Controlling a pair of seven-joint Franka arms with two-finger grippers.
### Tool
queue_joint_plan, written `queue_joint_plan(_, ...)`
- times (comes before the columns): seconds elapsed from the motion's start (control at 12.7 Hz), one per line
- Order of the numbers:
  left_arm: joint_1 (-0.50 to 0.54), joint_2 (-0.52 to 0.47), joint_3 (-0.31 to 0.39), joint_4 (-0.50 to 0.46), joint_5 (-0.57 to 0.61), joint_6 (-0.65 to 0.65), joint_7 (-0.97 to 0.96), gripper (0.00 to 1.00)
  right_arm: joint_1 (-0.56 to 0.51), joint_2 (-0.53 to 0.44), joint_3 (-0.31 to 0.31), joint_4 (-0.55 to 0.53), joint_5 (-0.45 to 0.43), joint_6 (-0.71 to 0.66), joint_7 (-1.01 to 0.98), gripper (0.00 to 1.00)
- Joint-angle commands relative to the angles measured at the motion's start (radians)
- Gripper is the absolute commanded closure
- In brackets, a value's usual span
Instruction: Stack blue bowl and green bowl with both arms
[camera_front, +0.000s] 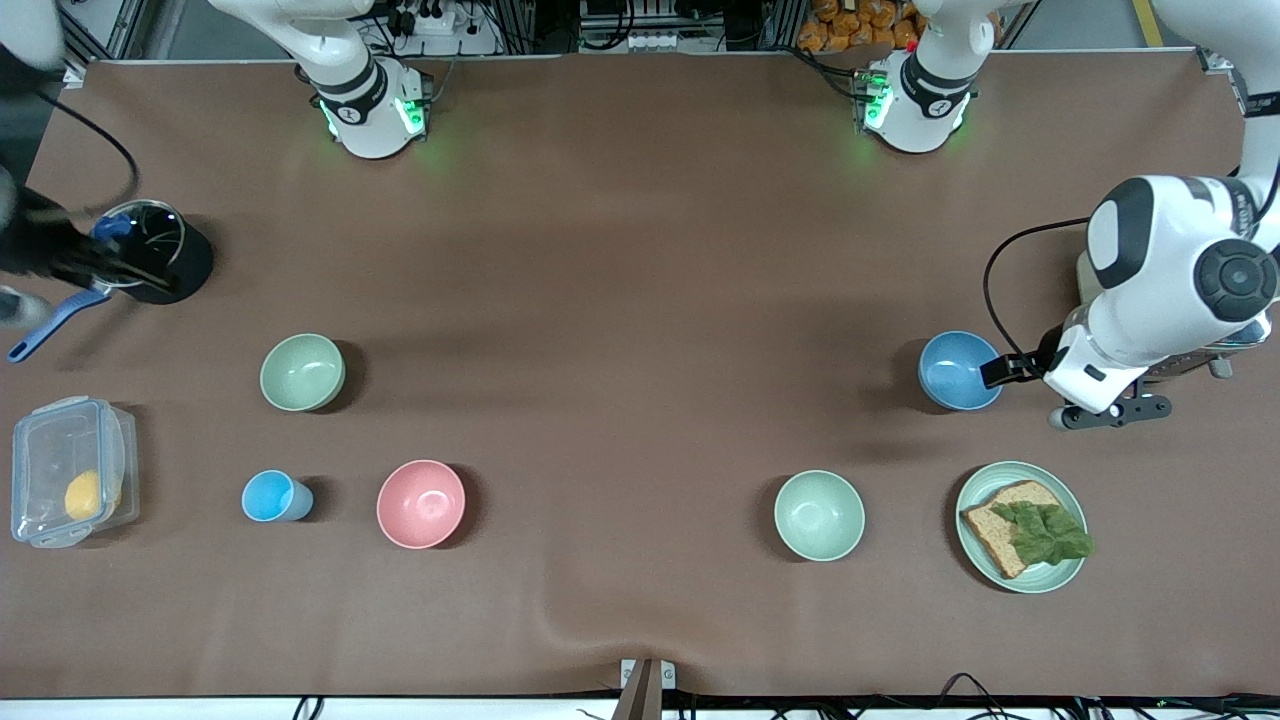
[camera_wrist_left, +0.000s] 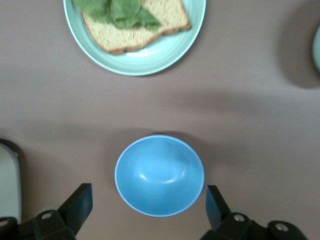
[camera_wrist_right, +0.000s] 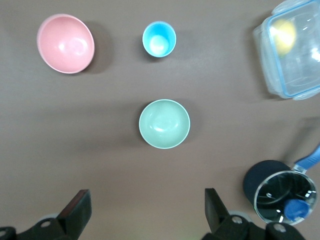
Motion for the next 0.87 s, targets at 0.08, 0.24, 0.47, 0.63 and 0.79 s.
queue_joint_plan(0.08,0.035,0.003,-0.007,-0.094,0.065,0.101,0.015,0.00,0.008,0.165,-0.002,-0.011,-0.005,0.077,-0.021,0.00)
queue_joint_plan(0.24,0.049,0.032,-0.007,-0.101,0.079,0.104,0.015,0.00,-0.009,0.243,-0.004,-0.011,-0.005,0.116,-0.080,0.00)
queue_joint_plan(0.47,0.067,0.068,-0.007,-0.101,0.132,0.121,0.015,0.00,-0.082,0.341,-0.004,-0.013,-0.006,0.184,-0.215,0.00)
queue_joint_plan(0.63,0.077,0.092,-0.007,-0.101,0.133,0.135,0.015,0.00,-0.104,0.381,-0.004,-0.013,-0.005,0.221,-0.289,0.00)
queue_joint_plan(0.79,0.080,0.118,-0.007,-0.101,0.133,0.144,0.015,0.09,-0.130,0.438,-0.004,-0.014,-0.005,0.238,-0.331,0.00)
